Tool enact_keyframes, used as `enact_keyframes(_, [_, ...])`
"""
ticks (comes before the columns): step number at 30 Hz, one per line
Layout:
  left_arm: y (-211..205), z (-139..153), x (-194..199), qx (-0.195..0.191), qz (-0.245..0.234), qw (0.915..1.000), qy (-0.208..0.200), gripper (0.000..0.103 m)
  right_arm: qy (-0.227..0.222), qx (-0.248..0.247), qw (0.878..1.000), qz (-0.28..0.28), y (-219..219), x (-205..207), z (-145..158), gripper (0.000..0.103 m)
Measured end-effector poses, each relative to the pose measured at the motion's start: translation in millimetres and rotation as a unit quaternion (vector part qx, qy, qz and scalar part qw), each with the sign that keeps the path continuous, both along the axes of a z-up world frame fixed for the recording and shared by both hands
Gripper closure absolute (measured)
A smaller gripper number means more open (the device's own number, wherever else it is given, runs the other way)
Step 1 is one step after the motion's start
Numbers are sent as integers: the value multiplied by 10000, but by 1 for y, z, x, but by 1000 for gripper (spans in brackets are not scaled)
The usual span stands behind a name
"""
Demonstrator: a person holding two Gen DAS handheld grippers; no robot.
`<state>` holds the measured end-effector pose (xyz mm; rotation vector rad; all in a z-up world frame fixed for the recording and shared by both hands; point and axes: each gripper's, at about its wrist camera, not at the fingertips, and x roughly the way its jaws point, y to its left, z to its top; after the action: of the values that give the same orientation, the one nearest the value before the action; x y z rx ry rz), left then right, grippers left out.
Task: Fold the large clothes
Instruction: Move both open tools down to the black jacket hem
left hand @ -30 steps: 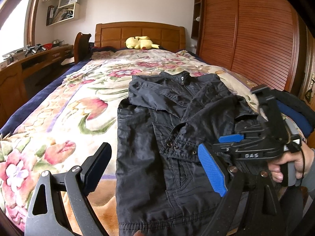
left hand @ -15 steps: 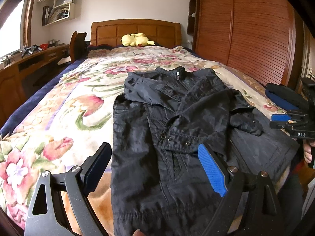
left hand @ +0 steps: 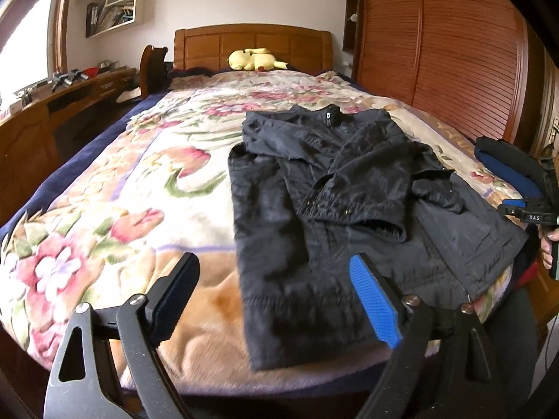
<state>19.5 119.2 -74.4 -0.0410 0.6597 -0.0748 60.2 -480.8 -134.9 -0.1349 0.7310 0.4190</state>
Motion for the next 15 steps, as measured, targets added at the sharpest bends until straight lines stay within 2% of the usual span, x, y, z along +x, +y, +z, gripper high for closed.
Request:
enact_keyframes(3, [6, -3, -7, 41, 84, 9999, 68, 29, 99, 15, 9999, -16, -8, -1, -7, 52])
enact_keyframes(8, [14, -8, -13, -154, 162, 9996, 179, 47, 167, -97, 9998, -2, -12, 1, -16, 52])
enact_keyframes(15, [10, -19, -13, -214, 112, 9991, 356, 53, 305, 61, 9995, -24, -19, 3, -22, 47])
